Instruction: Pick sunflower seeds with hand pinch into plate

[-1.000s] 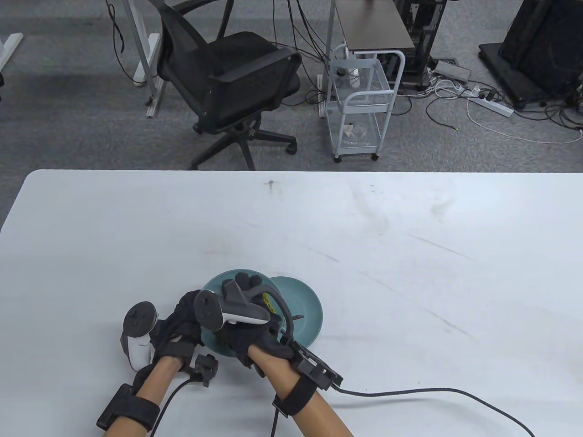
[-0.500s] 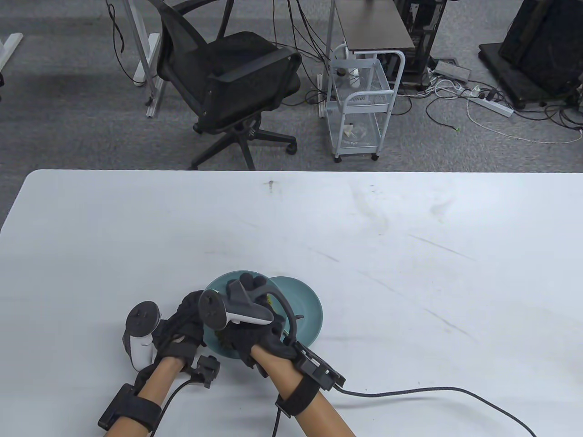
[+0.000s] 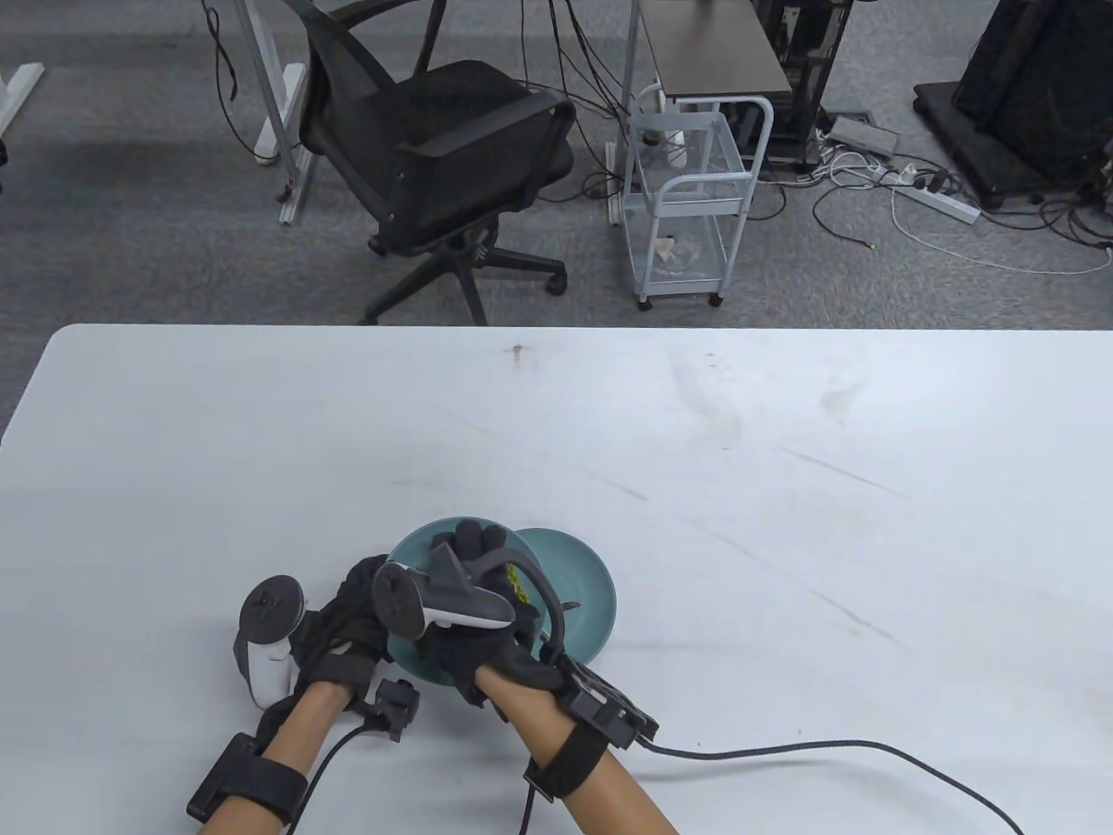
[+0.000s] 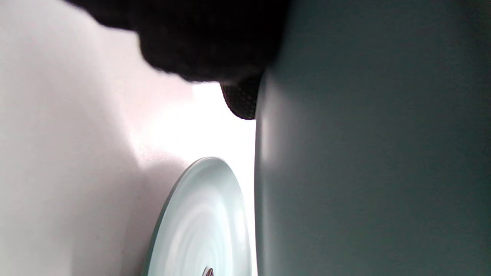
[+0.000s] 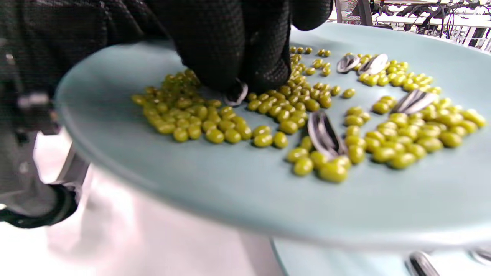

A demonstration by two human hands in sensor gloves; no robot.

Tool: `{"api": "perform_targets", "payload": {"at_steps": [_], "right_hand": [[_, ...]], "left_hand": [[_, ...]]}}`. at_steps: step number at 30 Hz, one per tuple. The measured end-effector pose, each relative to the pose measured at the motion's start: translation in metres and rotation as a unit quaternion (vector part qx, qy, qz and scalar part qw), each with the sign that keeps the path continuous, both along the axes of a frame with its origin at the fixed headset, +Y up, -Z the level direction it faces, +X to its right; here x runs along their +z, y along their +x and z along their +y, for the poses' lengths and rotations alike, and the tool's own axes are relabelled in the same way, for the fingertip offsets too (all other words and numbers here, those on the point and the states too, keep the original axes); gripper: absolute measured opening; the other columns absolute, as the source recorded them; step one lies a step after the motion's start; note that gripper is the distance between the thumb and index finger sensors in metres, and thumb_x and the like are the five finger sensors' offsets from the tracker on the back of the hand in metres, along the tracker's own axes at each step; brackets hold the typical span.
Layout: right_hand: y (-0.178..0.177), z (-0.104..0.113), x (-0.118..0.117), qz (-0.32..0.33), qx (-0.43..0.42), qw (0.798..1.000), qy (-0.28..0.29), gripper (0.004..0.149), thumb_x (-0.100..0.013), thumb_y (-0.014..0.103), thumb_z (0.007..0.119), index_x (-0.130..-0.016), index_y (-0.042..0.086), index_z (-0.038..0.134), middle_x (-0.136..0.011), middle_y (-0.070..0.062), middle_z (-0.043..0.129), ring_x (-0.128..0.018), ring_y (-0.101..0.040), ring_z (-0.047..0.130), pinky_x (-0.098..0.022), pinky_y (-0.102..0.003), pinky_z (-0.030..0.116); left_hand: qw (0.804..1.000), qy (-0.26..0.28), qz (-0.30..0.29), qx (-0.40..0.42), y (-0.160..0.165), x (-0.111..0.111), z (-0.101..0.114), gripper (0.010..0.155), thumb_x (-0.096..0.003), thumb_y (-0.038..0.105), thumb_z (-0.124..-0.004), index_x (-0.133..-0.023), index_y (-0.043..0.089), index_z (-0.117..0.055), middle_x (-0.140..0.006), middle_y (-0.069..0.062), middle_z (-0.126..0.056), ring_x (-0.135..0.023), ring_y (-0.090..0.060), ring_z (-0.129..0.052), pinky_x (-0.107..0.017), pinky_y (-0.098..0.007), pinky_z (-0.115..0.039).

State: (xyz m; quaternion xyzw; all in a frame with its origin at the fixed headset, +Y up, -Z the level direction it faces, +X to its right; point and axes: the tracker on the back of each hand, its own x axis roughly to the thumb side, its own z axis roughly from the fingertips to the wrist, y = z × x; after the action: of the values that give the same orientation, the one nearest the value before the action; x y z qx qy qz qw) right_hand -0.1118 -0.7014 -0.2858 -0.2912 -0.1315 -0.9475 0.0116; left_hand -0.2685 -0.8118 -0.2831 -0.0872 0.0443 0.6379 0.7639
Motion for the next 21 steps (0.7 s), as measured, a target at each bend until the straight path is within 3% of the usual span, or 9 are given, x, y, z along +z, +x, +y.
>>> {"api": "perform_targets", "payload": {"at_steps": [21], "right_hand": [[-0.0042,-0.0003,0.0082,0.01,0.022,0.999,0.021,0.035,-0.053,0.025,0.092,-0.076,-0.002,0.091,-0.114,-0.035,0.043,-0.1,-0.068,0.028,-0.065,-0.08,0.023]], "left_hand": [[1.0,0.001,0.001,-0.004,0.001,0.0004,0.0002,0.045,-0.0619,0.044,-0.063,-0.096,0.015,-0.059,-0.076,0.002,-0.093,-0.018,-0.015,-0.096,-0.021,-0.034,-0.082]]}}
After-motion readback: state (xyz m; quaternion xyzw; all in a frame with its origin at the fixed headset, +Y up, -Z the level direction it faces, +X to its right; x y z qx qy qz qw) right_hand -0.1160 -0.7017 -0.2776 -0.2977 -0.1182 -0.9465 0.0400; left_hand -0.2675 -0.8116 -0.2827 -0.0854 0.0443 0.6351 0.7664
